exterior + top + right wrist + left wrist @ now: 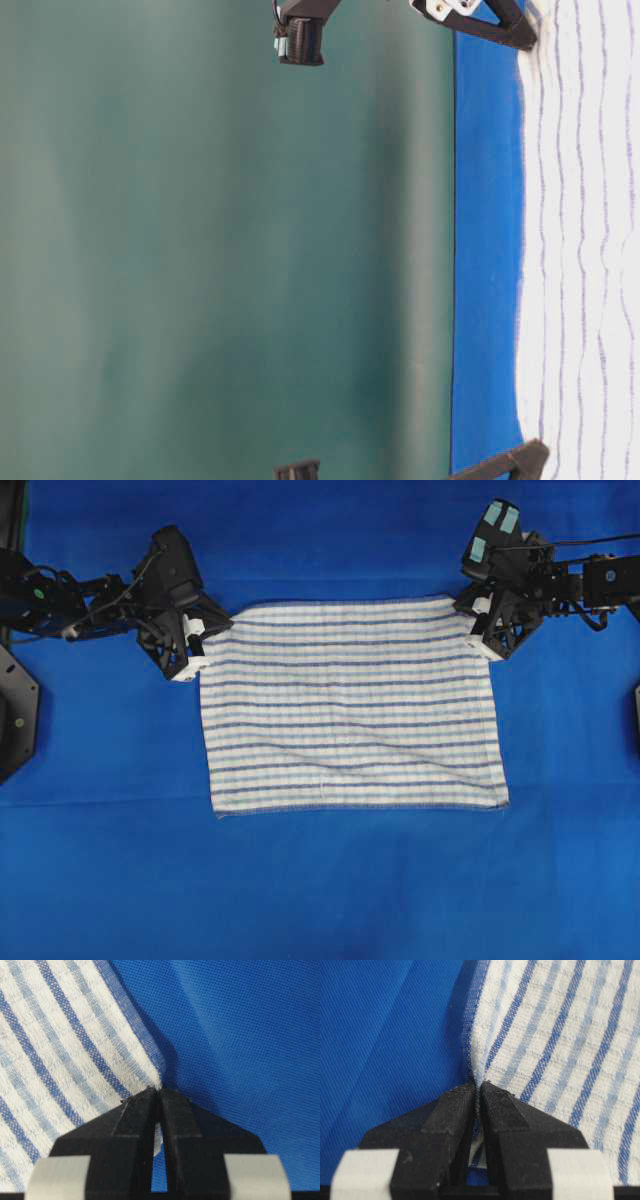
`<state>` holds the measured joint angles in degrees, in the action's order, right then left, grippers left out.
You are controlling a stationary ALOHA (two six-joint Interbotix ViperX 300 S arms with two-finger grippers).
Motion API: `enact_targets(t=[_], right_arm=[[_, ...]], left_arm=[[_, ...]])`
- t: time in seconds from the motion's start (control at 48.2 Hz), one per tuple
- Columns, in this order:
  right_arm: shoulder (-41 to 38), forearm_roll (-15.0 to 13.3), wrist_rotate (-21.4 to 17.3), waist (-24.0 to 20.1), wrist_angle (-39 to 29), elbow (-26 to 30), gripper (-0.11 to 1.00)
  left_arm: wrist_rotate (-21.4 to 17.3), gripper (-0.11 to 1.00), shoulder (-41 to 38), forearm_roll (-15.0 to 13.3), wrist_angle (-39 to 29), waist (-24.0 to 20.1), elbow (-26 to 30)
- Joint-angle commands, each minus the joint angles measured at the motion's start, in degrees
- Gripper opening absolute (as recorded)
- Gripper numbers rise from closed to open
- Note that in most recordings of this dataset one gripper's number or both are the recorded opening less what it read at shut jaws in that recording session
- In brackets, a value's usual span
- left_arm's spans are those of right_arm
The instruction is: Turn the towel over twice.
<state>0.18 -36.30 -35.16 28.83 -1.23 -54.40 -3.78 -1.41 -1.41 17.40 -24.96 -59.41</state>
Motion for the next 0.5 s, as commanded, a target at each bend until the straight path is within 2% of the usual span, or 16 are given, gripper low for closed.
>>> enact_targets(t=[0.0,0.228,0.477], right_arm=[[1.49,-0.26,0.0,0.97,-1.85,0.44,0.04],[6.15,-1.05,0.44,5.36,-5.8,2.02,0.04],[11.78,-6.24,0.53,10.81,-8.96,5.71,0.04]], left_arm=[[-0.09,0.03,3.16,-0.09,-1.23,-1.49,1.14],[-0.79,0.03,8.79,0.0,-5.54,-6.24,4.83],[-5.98,0.03,10.99,0.0,-6.15,-10.99,9.84]])
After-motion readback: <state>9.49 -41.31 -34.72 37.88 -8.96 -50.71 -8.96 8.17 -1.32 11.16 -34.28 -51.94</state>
